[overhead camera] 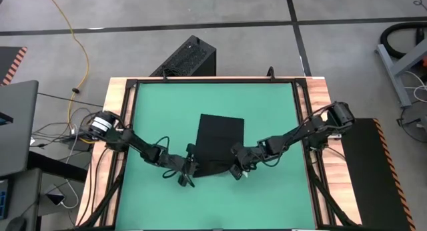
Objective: Roll towel
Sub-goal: Roll the black towel
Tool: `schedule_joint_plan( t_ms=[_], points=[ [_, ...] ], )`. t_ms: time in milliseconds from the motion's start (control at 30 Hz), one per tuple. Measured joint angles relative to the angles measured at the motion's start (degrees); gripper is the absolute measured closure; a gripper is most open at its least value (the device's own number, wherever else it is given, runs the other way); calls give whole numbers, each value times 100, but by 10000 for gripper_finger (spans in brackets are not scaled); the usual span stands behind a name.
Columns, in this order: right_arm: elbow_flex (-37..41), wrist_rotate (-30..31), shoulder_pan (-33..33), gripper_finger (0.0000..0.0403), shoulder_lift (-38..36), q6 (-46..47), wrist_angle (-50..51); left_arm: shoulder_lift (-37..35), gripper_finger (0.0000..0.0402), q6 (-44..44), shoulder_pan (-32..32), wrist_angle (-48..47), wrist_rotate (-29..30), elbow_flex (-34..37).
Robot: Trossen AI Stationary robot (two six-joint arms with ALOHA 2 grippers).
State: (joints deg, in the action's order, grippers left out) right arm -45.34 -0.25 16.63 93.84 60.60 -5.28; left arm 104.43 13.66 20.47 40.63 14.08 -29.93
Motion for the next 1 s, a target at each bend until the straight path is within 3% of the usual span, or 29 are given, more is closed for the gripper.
schedule_joint_plan(
  t_ms=[100, 267, 433, 1000],
  points=[
    [-33, -70, -79, 388, 0, 58, 240, -25, 401, -458, -20, -111, -296, 2],
    [-36, -76, -187, 388, 0, 269, 494, -27, 401, -1478, -105, -235, -1283, 0],
    [-44, -116, -167, 388, -26, 251, 497, -27, 401, -1927, -60, -225, -1782, 0],
    [-44, -120, -734, 388, -9, 256, 691, -27, 401, -2042, -59, -213, -1987, 0]
  ],
)
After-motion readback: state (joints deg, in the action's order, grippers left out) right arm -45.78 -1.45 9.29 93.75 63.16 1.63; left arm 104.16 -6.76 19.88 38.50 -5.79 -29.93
